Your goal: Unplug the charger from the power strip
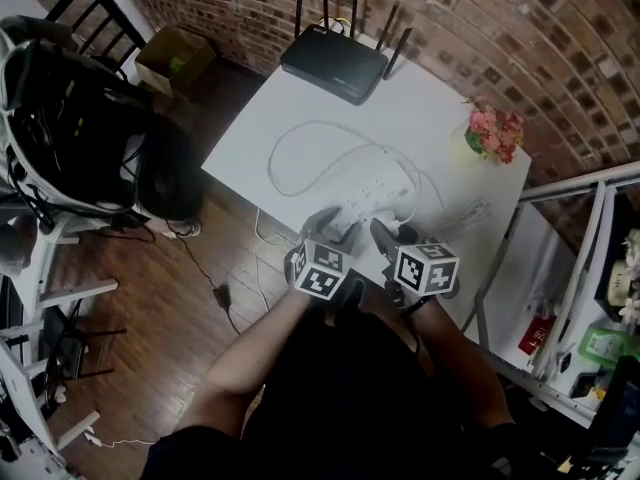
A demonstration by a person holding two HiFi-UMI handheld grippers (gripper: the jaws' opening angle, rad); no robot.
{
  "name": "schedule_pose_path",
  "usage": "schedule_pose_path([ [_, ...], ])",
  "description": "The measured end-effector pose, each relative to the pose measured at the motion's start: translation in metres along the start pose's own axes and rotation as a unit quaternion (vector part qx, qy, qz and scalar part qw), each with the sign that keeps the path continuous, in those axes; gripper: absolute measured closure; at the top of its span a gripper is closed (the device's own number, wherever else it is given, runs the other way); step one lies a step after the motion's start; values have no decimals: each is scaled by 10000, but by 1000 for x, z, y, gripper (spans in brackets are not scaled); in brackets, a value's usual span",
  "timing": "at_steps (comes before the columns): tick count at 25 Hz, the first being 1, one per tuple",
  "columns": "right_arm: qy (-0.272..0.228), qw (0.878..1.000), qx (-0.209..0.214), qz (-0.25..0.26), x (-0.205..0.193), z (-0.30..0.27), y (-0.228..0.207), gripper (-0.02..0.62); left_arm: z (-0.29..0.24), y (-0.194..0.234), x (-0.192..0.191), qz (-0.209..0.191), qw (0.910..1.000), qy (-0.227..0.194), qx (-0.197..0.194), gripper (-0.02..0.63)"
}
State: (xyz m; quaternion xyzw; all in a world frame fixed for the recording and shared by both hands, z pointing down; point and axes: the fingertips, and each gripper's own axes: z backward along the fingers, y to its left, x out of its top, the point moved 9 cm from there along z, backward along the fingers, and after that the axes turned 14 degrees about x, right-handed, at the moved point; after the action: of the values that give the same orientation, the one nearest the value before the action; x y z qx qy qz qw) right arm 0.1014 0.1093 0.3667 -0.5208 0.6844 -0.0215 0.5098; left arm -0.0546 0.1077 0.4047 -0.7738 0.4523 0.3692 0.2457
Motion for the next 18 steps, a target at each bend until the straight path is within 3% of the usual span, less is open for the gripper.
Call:
schedule_pose_path([
  [8, -858, 9880, 327, -1241, -5, 33, -15, 451, 51, 0, 6, 663, 9973, -306, 5, 413],
  [18, -1190, 9783, 185, -1686, -20, 57, -44, 451, 79, -8, -3, 945, 9951, -282, -76, 413],
])
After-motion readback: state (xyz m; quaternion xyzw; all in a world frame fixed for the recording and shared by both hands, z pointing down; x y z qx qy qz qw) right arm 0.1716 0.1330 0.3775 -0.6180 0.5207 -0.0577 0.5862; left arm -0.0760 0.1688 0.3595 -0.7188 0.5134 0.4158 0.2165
